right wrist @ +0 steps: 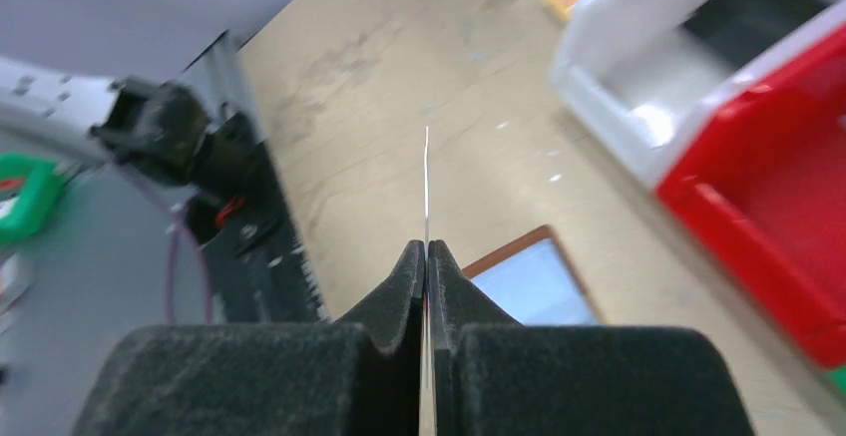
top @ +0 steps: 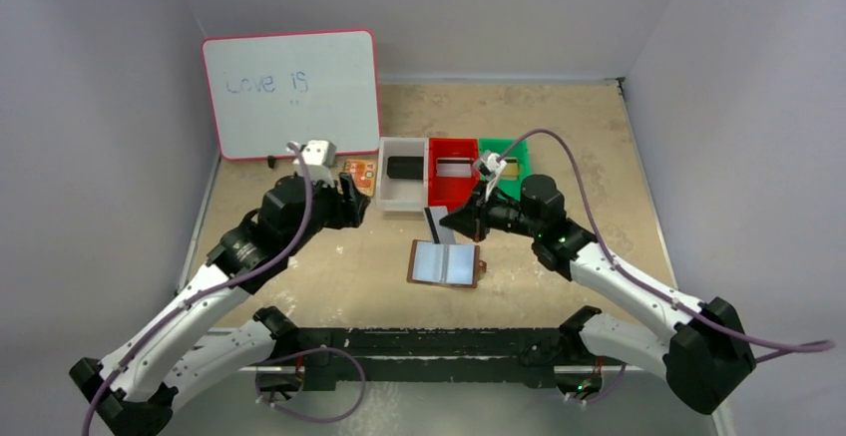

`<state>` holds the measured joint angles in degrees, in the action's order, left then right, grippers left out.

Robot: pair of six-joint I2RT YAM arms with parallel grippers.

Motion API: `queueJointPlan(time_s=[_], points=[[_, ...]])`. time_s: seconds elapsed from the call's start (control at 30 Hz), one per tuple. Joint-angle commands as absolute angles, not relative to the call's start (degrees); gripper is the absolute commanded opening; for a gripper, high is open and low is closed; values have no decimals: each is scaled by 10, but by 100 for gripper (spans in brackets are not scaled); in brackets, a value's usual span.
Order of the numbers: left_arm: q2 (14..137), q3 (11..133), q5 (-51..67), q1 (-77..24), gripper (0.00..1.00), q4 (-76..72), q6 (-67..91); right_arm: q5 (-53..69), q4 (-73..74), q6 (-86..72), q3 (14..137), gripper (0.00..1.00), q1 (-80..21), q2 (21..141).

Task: Take the credit cards out of the card holder

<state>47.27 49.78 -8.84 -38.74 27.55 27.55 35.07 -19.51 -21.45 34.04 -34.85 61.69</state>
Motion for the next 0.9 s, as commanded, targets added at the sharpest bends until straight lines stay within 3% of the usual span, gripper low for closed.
queueJointPlan(time_s=[0.0, 0.2, 0.4, 0.7, 0.87], points=[[411, 492, -303, -386, 58, 307, 303, 179, -183, -137, 360, 0, -349, 560], [383, 487, -440, -386, 59, 341, 325, 72, -191, -49, 367, 0, -348, 524], [375, 471, -515, -387, 61, 367, 348, -24, -171, 39, 418, 0, -348, 561], [362, 462, -529, -386, 71, 353, 352, -93, -90, 155, 573, 0, -349, 736], [372, 464, -539, -386, 72, 349, 346, -55, -36, 245, 658, 0, -349, 849]])
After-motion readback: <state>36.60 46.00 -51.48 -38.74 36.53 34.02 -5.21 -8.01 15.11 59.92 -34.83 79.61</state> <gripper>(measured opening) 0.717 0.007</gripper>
